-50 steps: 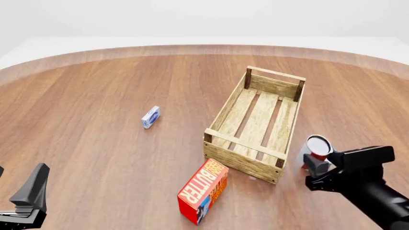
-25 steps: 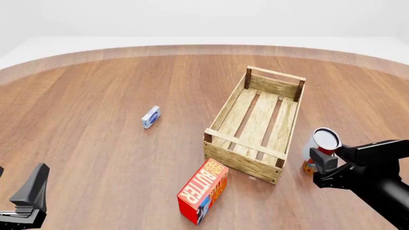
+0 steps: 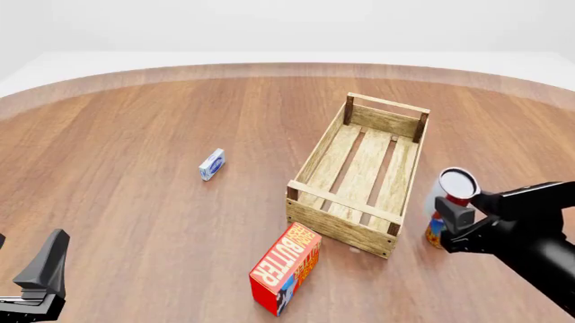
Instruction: Pick up the tomato sauce, and put it in the wooden tray.
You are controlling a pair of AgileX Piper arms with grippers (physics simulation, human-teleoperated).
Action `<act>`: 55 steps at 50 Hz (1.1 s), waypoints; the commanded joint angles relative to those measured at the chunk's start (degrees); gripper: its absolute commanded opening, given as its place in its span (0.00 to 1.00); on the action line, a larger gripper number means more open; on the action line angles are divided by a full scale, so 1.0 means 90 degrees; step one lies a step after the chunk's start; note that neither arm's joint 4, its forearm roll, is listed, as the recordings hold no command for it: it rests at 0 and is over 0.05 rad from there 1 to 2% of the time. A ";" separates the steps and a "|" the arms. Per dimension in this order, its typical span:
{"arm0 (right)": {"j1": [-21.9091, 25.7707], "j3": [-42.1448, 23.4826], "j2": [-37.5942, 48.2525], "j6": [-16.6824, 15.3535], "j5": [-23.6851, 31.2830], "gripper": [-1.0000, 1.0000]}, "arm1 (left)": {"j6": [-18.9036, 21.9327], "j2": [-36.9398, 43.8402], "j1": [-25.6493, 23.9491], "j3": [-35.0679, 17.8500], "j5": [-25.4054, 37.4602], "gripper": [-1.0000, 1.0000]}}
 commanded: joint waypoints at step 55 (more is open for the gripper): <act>0.0032 -0.1107 0.1568 -0.0220 -0.0682 0.00 | 0.0000 0.0000 0.0000 0.0000 0.0000 1.00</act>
